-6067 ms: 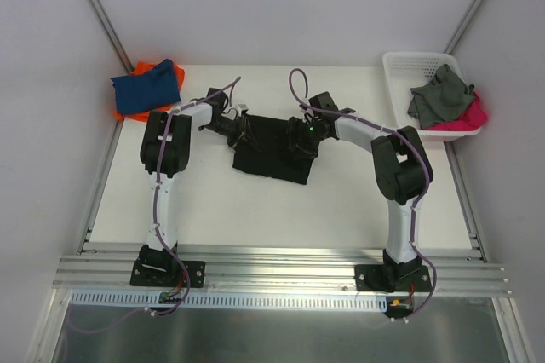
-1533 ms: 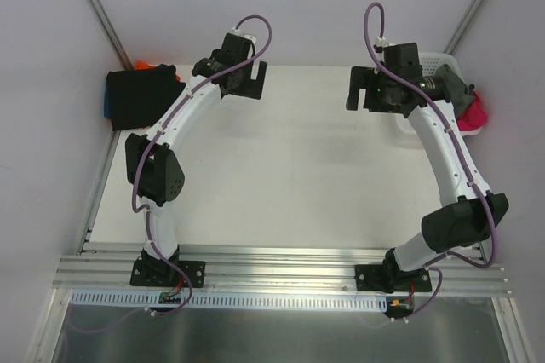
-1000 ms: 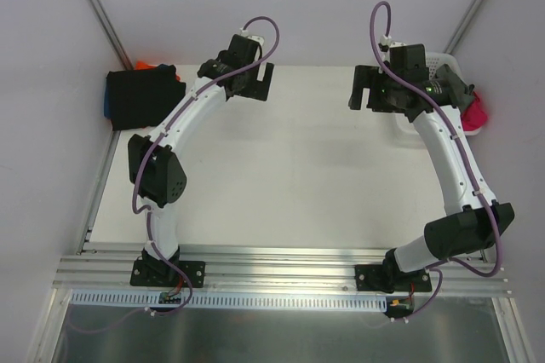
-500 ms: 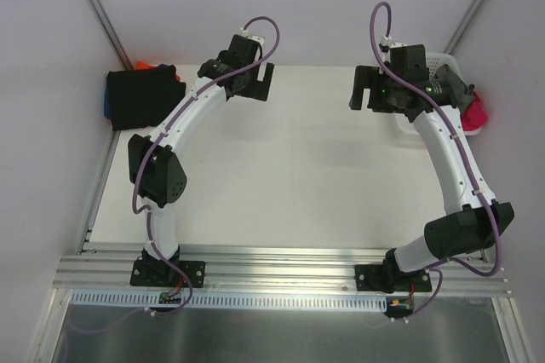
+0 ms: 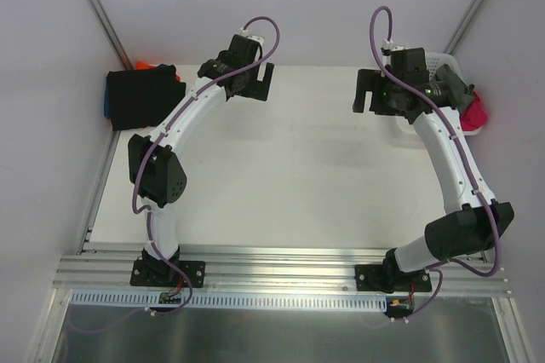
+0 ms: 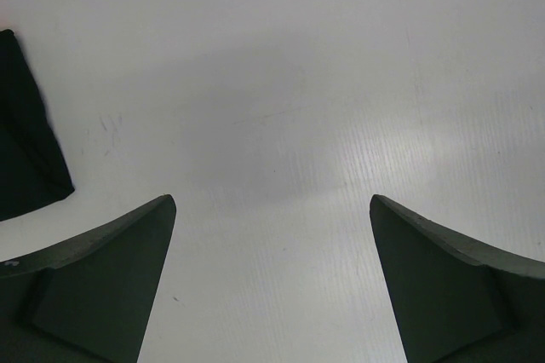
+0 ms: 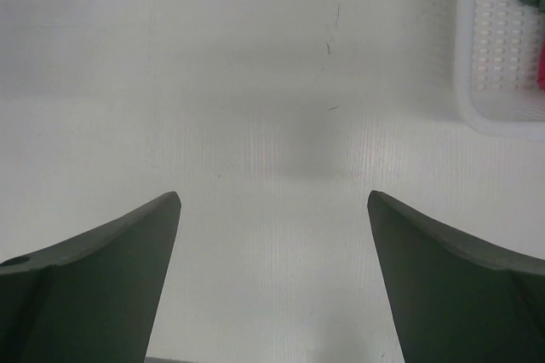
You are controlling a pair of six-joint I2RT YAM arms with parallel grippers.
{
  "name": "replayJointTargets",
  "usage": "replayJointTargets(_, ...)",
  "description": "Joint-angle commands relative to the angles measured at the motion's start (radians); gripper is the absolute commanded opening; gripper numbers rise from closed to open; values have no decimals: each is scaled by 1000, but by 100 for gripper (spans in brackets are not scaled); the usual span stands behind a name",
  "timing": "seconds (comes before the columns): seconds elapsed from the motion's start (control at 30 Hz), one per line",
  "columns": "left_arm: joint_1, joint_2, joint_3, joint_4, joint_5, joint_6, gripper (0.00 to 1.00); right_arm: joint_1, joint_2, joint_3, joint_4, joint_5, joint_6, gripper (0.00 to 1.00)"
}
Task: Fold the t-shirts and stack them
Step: Neatly place the folded tshirt to the corner
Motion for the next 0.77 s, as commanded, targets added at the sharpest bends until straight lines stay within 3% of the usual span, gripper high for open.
replayJointTargets(0.0,2,-37,16,5,-22,9,99,-12,-56,-9,19,-12,14,97)
replayJointTargets(0.4,-1,-36,22,4,-29,31,99,-13,-80,5,-74,-35,-58,97)
replayJointTargets(0.6,-2,-64,-10,4,-26,36,99,-35,-82,107,-291,-227,-70,97)
replayJointTargets(0.73,-2,-78,-18,4,-15,30,99,-97,-114,117,-324,-327,-72,97)
